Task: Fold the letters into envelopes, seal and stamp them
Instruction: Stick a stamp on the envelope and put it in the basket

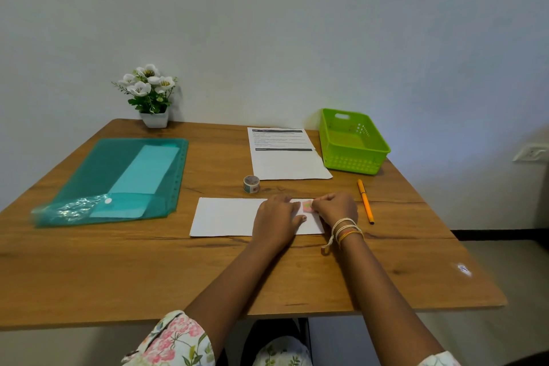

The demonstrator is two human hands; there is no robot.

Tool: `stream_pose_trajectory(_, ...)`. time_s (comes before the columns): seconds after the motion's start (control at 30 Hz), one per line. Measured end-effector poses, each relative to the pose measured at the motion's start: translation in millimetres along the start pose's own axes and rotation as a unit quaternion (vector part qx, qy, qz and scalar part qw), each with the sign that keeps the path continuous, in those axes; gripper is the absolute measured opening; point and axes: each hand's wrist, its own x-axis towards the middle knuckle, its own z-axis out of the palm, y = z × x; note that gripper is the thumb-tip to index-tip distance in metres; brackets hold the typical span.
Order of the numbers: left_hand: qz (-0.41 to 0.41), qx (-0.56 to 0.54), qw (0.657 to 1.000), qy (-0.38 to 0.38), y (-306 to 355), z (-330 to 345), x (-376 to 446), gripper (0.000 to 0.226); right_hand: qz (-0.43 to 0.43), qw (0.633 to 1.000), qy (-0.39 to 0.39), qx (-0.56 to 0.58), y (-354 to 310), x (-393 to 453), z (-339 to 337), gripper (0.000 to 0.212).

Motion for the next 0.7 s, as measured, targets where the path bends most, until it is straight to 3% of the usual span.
stream_pose_trajectory(0.37, 0.016, -0.020, 1.000, -0.010, 0.6, 1.2, -3.0, 0.038, 0.006, 1.000, 0.008, -0.011, -0.3, 4.7, 0.8, 0.014)
stream_pose_trajectory(0.47, 0.017, 0.002, 1.000, -0.022, 0.2, 2.9, -2.9, 0.036, 0.001, 0.999, 0.010, -0.031, 1.3, 8.2, 3.6, 0.007)
stream_pose_trajectory(0.7, 0.008, 0.029, 0.999, -0.032, -1.5, 7.2, -1.0, 0.038, -0.016, 0.995, 0.047, -0.087, 3.3, 14.6, 10.8, 0.020)
